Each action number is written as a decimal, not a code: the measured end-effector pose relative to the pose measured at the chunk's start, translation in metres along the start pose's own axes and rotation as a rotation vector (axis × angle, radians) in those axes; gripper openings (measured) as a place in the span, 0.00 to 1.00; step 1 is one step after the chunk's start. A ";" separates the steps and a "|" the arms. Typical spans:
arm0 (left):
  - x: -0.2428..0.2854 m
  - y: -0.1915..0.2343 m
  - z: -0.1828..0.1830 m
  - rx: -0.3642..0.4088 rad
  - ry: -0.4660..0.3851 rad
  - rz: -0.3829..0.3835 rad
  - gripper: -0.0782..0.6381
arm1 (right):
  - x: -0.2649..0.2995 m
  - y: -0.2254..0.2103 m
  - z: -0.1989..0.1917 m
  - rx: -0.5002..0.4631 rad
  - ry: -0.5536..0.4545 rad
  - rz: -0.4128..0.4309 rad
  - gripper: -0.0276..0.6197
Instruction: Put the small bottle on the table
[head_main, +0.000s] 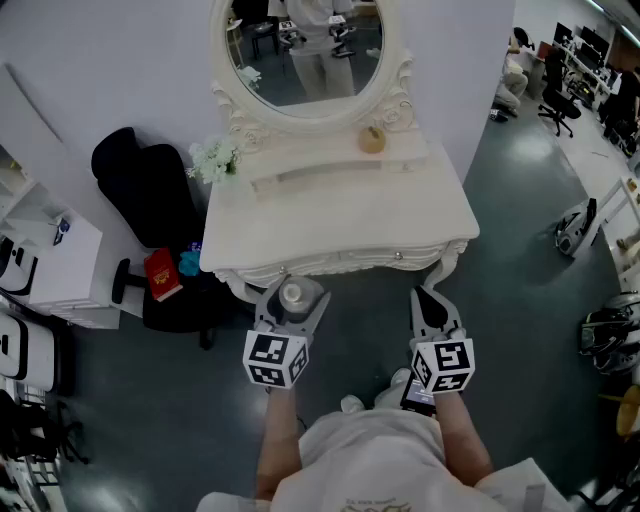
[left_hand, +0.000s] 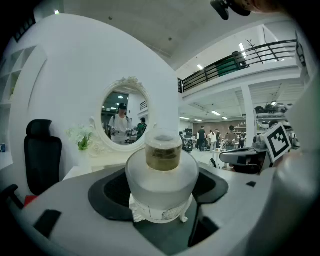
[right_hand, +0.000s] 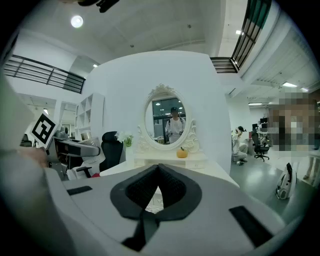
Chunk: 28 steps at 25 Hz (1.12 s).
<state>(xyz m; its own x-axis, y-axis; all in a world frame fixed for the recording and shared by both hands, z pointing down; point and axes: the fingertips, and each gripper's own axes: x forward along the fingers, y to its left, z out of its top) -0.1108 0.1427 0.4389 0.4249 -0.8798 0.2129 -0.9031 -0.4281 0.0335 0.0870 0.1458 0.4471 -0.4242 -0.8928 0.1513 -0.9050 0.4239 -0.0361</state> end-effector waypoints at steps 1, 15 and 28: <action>-0.001 -0.001 -0.001 0.004 0.002 -0.002 0.59 | -0.002 0.001 -0.001 0.002 -0.001 -0.002 0.06; -0.011 -0.001 -0.002 0.002 -0.002 -0.021 0.59 | -0.010 0.001 0.003 0.075 -0.026 -0.020 0.06; 0.052 0.049 -0.017 -0.012 0.049 -0.010 0.59 | 0.068 -0.016 -0.011 0.054 0.022 -0.023 0.06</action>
<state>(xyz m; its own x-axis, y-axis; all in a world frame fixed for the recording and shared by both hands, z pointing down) -0.1335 0.0794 0.4687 0.4308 -0.8640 0.2604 -0.8996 -0.4342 0.0476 0.0729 0.0800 0.4689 -0.4026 -0.8986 0.1744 -0.9153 0.3935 -0.0855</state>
